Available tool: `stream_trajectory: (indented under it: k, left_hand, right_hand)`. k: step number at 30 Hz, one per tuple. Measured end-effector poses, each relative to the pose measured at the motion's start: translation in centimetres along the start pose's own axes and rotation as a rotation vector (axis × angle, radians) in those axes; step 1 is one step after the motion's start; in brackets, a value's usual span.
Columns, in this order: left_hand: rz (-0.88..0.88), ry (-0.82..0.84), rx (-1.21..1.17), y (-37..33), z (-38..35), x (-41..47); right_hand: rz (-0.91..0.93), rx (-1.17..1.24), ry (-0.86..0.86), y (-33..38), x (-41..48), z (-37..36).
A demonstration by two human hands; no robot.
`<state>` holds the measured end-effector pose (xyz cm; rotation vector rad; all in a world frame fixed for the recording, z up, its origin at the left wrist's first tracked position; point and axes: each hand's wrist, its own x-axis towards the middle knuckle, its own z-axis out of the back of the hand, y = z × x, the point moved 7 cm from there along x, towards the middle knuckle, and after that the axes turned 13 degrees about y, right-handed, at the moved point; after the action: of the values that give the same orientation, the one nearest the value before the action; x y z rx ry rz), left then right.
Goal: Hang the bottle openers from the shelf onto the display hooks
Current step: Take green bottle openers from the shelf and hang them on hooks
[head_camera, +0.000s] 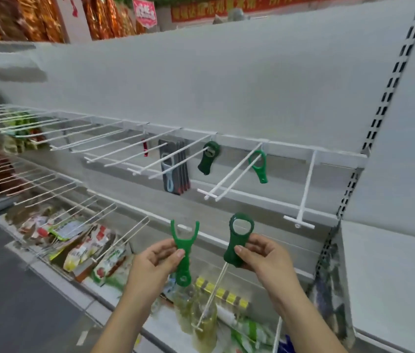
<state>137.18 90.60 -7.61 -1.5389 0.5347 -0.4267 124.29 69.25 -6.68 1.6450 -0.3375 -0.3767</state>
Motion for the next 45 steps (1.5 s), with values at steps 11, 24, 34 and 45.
stream_trajectory:
  k: [11,24,34,45]
  left_hand:
    - [0.035,0.364,0.028,1.7,7.6,4.4]
    - [0.058,0.454,0.023,2.0,11.9,2.7]
    - [0.036,0.441,0.006,2.0,12.4,1.2]
    - [0.041,0.420,0.032,1.6,14.6,1.4]
  right_hand:
    - [0.024,0.000,-0.335,-2.3,-2.3,-9.1]
    - [0.172,-0.037,-0.272,4.0,-2.2,-17.9]
    - [0.212,-0.063,-0.250,6.7,1.7,-19.2]
    - [0.173,0.012,-0.310,6.0,6.1,-18.3]
